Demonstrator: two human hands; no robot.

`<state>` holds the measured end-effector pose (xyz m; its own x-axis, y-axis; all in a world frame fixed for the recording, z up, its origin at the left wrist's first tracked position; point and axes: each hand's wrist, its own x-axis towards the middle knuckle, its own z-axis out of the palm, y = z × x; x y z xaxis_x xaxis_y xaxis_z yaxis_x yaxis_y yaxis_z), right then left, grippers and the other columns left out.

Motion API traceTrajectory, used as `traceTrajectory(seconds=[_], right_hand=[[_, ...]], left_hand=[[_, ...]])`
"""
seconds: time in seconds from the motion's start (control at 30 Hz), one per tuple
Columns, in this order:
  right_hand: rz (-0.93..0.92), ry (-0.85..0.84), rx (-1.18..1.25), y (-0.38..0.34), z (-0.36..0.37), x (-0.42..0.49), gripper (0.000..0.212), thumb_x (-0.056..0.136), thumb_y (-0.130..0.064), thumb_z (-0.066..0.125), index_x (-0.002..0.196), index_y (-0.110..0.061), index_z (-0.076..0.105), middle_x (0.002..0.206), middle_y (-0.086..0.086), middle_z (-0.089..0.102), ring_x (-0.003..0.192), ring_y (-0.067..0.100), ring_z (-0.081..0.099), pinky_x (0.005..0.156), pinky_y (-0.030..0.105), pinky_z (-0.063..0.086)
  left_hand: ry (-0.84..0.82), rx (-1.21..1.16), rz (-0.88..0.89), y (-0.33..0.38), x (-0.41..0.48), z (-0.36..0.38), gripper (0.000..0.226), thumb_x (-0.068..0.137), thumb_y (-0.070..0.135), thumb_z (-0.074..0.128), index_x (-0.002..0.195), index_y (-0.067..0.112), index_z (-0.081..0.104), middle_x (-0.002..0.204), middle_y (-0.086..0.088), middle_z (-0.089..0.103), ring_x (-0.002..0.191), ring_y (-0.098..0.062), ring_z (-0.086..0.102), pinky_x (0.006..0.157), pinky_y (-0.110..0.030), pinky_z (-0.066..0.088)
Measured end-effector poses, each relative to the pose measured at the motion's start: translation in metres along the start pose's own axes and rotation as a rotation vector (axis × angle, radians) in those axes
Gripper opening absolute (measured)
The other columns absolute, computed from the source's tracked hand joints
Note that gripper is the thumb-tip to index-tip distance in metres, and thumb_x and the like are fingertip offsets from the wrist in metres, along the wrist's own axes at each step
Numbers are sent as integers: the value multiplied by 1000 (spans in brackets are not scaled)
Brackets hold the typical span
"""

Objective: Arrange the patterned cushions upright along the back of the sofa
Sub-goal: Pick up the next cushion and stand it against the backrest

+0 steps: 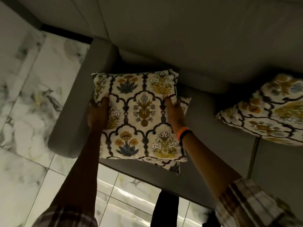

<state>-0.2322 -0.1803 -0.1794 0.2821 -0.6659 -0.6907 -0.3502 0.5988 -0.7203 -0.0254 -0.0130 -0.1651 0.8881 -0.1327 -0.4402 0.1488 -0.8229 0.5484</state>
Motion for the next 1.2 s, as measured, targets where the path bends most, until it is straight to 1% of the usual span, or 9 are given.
traceTrajectory(seconds=[0.17, 0.4, 0.53, 0.63, 0.7, 0.8, 0.93, 1.03, 1.2], right_hand=[[-152, 49, 228, -9, -33, -39, 99, 71, -83, 67, 152, -27, 51, 153, -5, 58, 141, 19, 55, 123, 46, 38], [-310, 69, 583, -23, -204, -122, 65, 99, -61, 46, 155, -28, 45, 151, -7, 60, 140, 14, 57, 120, 46, 43], [-290, 301, 733, -15, -350, -138, 50, 108, -46, 30, 154, -33, 42, 152, -7, 58, 142, 20, 55, 111, 35, 50], [-272, 402, 822, -4, -459, -142, 47, 106, -56, 31, 140, -35, 56, 134, -8, 68, 120, 14, 69, 94, 33, 60], [-223, 457, 884, 2, -533, -142, 51, 105, -59, 27, 134, -34, 61, 122, -9, 74, 108, 16, 72, 90, 34, 59], [-157, 493, 984, 25, -635, -133, 53, 105, -60, 30, 135, -31, 63, 137, 2, 70, 119, 26, 66, 104, 46, 53], [-69, 484, 1026, 65, -758, -105, 52, 105, -58, 29, 128, -27, 65, 113, -4, 79, 106, 22, 68, 93, 47, 58], [-19, 465, 1082, 91, -844, -72, 64, 105, -59, 30, 150, -19, 54, 146, 10, 62, 121, 33, 62, 103, 54, 51], [168, 448, 932, 135, -956, -41, 60, 110, -47, 34, 158, -11, 38, 163, 18, 41, 146, 38, 44, 117, 55, 38]], left_hand=[[142, -46, 161, 49, -62, -4, 85, 92, 71, 53, 156, 19, 35, 154, -14, 51, 141, -38, 49, 118, -52, 38], [234, -314, 663, 156, -236, 25, 75, 86, 66, 61, 138, 12, 56, 126, 7, 63, 118, -12, 63, 101, -39, 56], [154, -331, 962, 229, -366, 103, 82, 85, 74, 60, 133, 8, 62, 119, 8, 66, 111, -2, 64, 96, -18, 54], [70, -208, 1196, 279, -462, 181, 76, 85, 69, 64, 135, 11, 61, 122, -6, 72, 112, -23, 69, 94, -44, 59], [95, -118, 1328, 303, -528, 241, 75, 84, 67, 67, 136, 13, 59, 114, -11, 71, 104, -28, 64, 91, -44, 55], [61, -18, 1506, 328, -622, 329, 81, 82, 68, 65, 141, 14, 56, 108, -10, 70, 98, -28, 61, 84, -35, 41], [-78, 88, 1673, 347, -733, 445, 80, 83, 66, 68, 144, 16, 55, 116, -9, 70, 106, -30, 60, 90, -36, 37], [-147, 165, 1816, 354, -791, 532, 82, 83, 64, 71, 148, 19, 49, 129, -11, 66, 119, -33, 56, 106, -47, 35], [-158, 453, 1916, 347, -819, 624, 110, 72, 60, 80, 158, 30, 18, 164, -9, 38, 154, -39, 27, 126, -56, -7]])
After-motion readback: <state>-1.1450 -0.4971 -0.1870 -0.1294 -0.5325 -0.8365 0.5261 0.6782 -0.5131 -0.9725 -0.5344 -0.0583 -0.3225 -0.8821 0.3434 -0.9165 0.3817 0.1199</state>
